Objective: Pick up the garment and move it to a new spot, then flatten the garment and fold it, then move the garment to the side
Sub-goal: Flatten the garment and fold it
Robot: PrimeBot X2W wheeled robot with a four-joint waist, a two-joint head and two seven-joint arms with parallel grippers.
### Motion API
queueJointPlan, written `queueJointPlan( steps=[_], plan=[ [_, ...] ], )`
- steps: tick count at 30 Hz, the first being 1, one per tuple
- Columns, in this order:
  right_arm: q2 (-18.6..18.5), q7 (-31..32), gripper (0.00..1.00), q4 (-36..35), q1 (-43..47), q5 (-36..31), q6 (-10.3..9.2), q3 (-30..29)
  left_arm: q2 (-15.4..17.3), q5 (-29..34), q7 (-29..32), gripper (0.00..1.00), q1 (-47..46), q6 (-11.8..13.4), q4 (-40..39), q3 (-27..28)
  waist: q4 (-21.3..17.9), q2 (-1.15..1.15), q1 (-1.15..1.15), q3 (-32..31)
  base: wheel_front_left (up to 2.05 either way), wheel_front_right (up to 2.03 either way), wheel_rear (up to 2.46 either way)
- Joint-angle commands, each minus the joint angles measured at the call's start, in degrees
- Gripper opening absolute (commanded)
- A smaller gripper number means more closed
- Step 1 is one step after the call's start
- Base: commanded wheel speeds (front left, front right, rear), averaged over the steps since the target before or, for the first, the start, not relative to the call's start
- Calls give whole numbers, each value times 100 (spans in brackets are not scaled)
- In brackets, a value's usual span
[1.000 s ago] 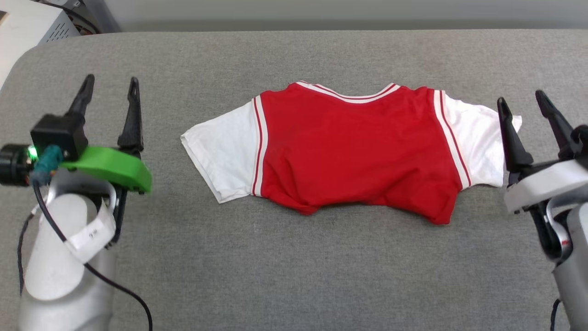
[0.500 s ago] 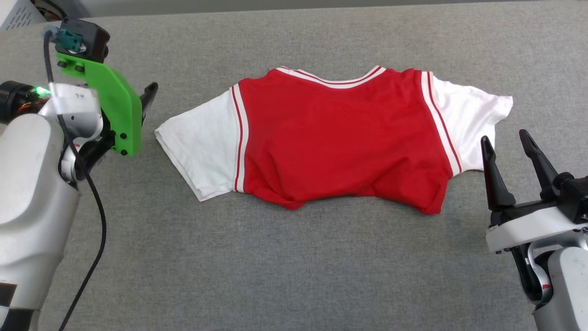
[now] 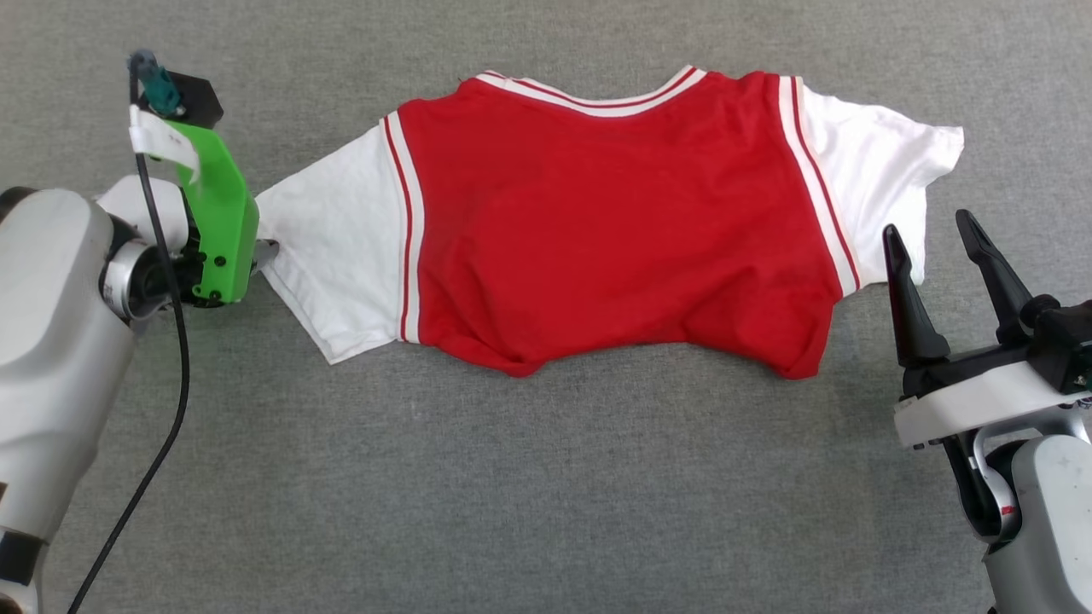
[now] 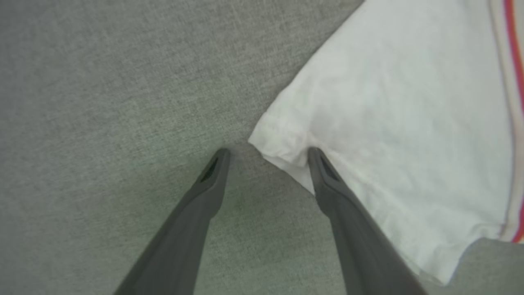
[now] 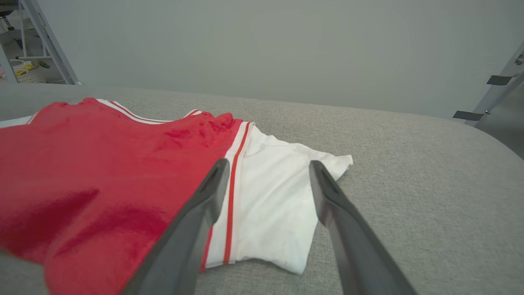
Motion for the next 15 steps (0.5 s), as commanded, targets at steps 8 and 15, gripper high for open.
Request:
queueJointPlan(
  steps=[8, 15],
  plan=[
    [-81, -28, 100, 1, -102, -14, -3, -82, 28, -548, 79, 0, 57, -15, 189, -555, -36, 0, 0, 116, 0, 0, 0],
    [-499, -7, 100, -41, -438, -72, -3, -270, 263, -723, -755, 0, -26, -15, -63, -717, 167, 0, 0, -236, 0, 0, 0]
  ],
)
